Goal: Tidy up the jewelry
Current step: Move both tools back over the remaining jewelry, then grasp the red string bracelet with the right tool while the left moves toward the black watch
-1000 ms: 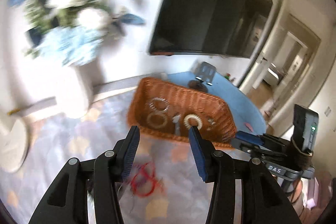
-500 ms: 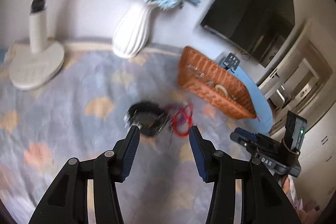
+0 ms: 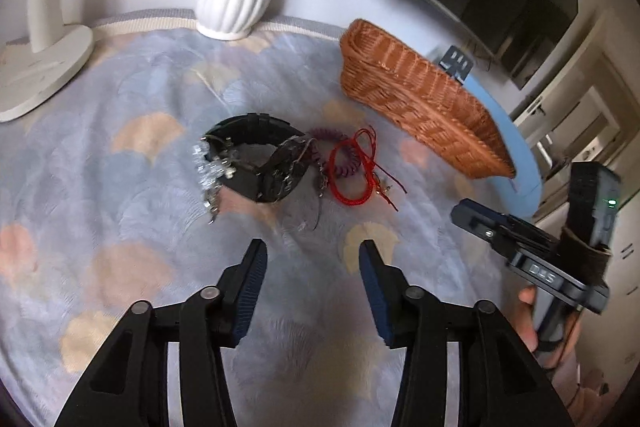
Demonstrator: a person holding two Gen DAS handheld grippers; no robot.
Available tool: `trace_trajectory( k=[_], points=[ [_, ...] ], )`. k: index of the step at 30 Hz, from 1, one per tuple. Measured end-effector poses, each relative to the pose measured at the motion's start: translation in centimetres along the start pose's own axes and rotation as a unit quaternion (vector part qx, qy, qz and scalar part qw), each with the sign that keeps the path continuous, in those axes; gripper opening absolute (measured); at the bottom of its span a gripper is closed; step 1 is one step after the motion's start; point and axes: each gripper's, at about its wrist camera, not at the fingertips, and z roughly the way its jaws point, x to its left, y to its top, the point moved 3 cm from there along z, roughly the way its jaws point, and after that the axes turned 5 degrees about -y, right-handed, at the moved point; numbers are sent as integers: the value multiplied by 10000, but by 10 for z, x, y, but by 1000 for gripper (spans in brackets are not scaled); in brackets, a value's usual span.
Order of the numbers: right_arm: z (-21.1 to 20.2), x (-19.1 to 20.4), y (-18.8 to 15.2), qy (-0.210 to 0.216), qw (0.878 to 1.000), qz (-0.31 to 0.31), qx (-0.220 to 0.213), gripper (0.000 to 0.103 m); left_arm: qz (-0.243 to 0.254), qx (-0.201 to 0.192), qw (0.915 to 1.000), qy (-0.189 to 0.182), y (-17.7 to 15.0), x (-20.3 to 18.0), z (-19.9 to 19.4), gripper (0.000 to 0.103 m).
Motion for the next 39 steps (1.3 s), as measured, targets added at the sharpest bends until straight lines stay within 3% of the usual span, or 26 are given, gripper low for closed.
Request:
trace_trajectory(
  k=[6, 12, 18, 25, 27, 29, 32, 39],
  points=[
    [1, 3, 1, 22, 10000, -55, 27, 39, 40, 87, 9998, 174, 9, -4, 16, 46],
    [10, 18, 17, 296, 9986, -235, 370, 39, 168, 124, 9996, 213, 7, -5, 24, 41],
    [32, 50, 45, -25, 9943, -956, 472, 39, 206, 23, 9997, 112, 6, -4, 23, 40],
    [74, 65, 60, 90, 9925, -1006, 682, 39, -38, 33, 9997, -228, 7, 2, 26, 23],
    [79, 73, 63, 10, 9914, -1141, 645, 36, -135, 52, 9994, -308, 8, 5, 27, 18],
    [87, 81, 65, -214, 9889, -1340, 612, 10, -208, 51, 9991, -360, 8, 7, 27, 14],
    [90, 87, 62, -600, 9841, -1590, 526, 7, -304, 51, 9984, -467, 8, 10, 27, 9],
    [47, 74, 67, -320, 9912, -1274, 156, 6, -216, -121, 9981, -567, 8, 6, 17, 4]
  ],
)
